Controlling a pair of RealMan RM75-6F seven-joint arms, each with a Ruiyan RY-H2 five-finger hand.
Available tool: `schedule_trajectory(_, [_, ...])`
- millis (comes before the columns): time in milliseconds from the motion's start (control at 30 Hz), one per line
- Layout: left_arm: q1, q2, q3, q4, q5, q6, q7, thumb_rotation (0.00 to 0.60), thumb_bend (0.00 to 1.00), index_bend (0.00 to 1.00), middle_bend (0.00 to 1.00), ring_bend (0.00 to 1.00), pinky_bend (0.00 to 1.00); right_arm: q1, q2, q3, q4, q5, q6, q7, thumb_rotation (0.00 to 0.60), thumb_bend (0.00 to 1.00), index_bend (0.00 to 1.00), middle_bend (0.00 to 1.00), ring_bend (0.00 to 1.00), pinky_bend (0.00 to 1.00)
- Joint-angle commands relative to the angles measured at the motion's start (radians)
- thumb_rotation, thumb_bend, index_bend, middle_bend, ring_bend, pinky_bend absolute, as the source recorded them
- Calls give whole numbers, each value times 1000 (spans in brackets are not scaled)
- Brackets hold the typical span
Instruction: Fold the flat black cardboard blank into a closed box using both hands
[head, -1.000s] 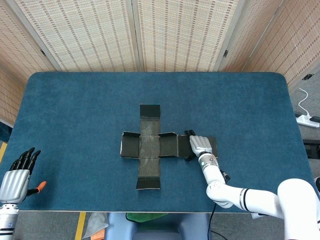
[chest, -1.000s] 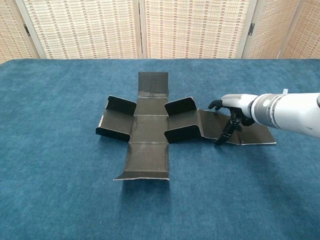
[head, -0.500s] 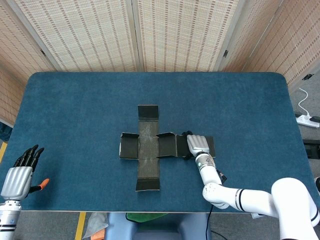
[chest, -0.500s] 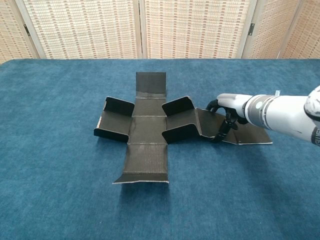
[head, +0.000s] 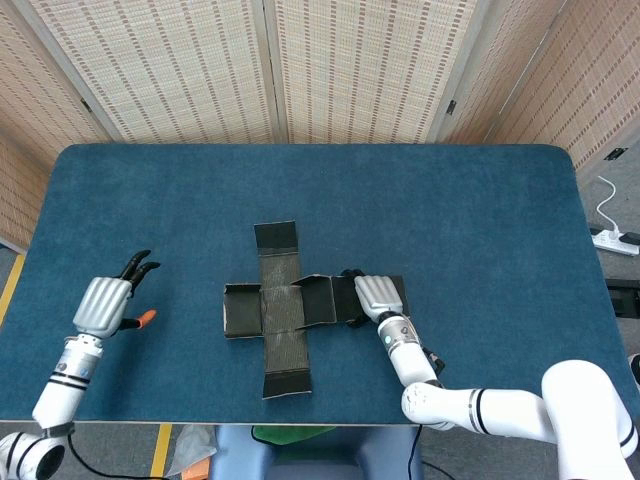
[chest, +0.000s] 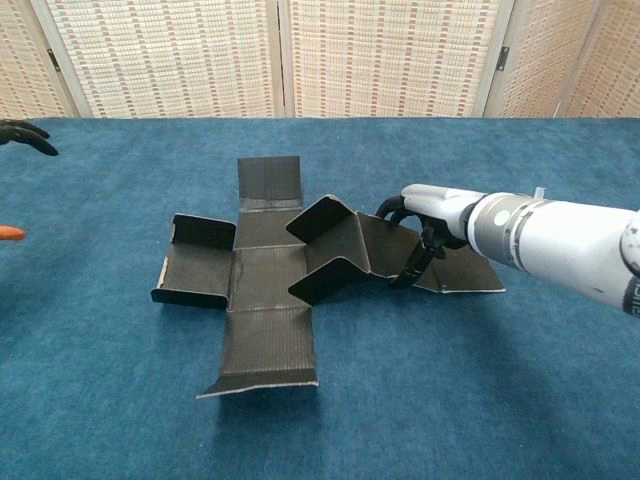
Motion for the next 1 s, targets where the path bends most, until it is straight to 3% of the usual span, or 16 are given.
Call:
schedule_trajectory(33, [-57,-69,-21,61,-32,-55,61,600,250,148,147,594,793,2,-4,1,0,-2,0,1,600,214,400,375,785,1000])
schedule_trajectory(167, [-76,-102,-24,92,-47,-70,91,600,220,54,80,592,805,3,-8,1,5,-2,1,0,600,214,400,375,785,1000])
schedule_trajectory(233, [-113,-162,-17,152,-56,-105,180,600,208,2,17,579,805,6,-14,3,7,-4,6,-1,600,214,400,375,785,1000])
schedule_trajectory(333, [-138,-232,-25,203,-85,-116,247,600,207,0,0,567,801,8,-18,5,11,-4,8,-4,600,214,400,375,785,1000])
schedule_trajectory(567, [-170,-313,-15,261,-92,-124,268,600,207,0,0,554,798,11,-21,9,11,-2,13,-9,600,214,400,375,785,1000])
schedule_trajectory(800, [-189,-340,-12,237,-104,-145,225,600,193,0,0,548,798,8,-19,6,9,-6,14,-11,600,214,400,376,785,1000])
schedule_trajectory(1000, [-196,-315,-12,131,-98,-173,49,600,193,0,0,545,799,5,-14,4,7,-24,3,-3,600,214,400,376,785,1000])
